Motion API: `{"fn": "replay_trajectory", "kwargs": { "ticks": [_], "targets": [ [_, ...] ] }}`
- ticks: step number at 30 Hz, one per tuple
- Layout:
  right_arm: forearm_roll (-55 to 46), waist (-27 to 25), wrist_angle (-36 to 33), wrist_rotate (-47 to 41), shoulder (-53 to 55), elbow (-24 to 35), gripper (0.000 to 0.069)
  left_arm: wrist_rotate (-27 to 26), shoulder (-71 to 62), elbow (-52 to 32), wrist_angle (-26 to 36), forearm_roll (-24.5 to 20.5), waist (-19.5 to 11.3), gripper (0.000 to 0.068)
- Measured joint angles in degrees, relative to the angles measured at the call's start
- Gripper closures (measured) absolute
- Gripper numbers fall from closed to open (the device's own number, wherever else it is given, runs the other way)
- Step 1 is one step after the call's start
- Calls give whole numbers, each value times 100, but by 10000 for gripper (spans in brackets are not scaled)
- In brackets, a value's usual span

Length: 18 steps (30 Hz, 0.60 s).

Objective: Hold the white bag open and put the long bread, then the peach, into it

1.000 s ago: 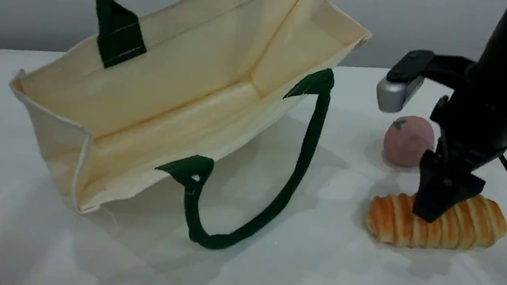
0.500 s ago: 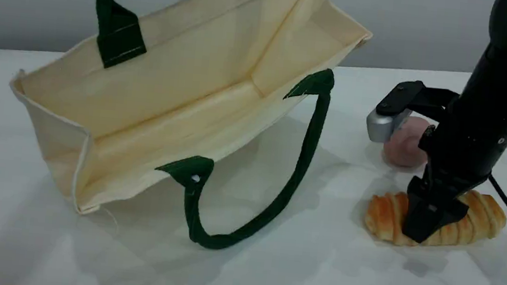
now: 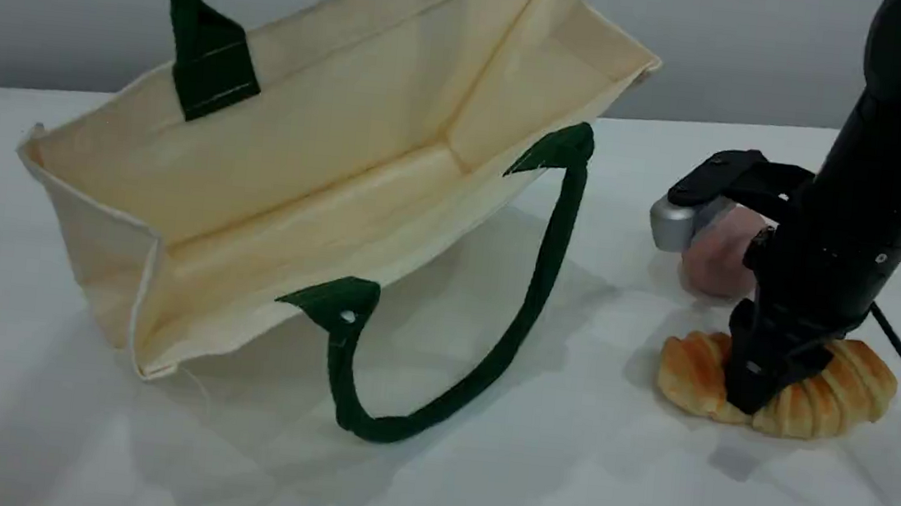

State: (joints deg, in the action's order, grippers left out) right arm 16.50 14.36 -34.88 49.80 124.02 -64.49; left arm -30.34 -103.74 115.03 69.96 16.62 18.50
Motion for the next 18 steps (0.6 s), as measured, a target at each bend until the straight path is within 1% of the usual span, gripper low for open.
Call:
{"fn": "replay_trajectory", "kwargs": {
  "ticks": [3, 6, 8, 10, 18],
  "targets": [
    [-27, -8, -161, -495, -96, 0, 489, 0, 0, 0, 0, 0, 0, 610],
    [-225, -8, -547, -959, -311, 25, 505, 0, 0, 0, 0, 0, 0, 610],
    [-238, -8, -531, -1317, -569, 19, 512, 0, 0, 0, 0, 0, 0, 610],
    [-246, -8, -673, -1662, -832, 13, 520, 0, 0, 0, 0, 0, 0, 610],
    [-20, -8, -1666, -3349, -2145, 9, 545, 0, 0, 0, 0, 0, 0, 610]
  ]
}}
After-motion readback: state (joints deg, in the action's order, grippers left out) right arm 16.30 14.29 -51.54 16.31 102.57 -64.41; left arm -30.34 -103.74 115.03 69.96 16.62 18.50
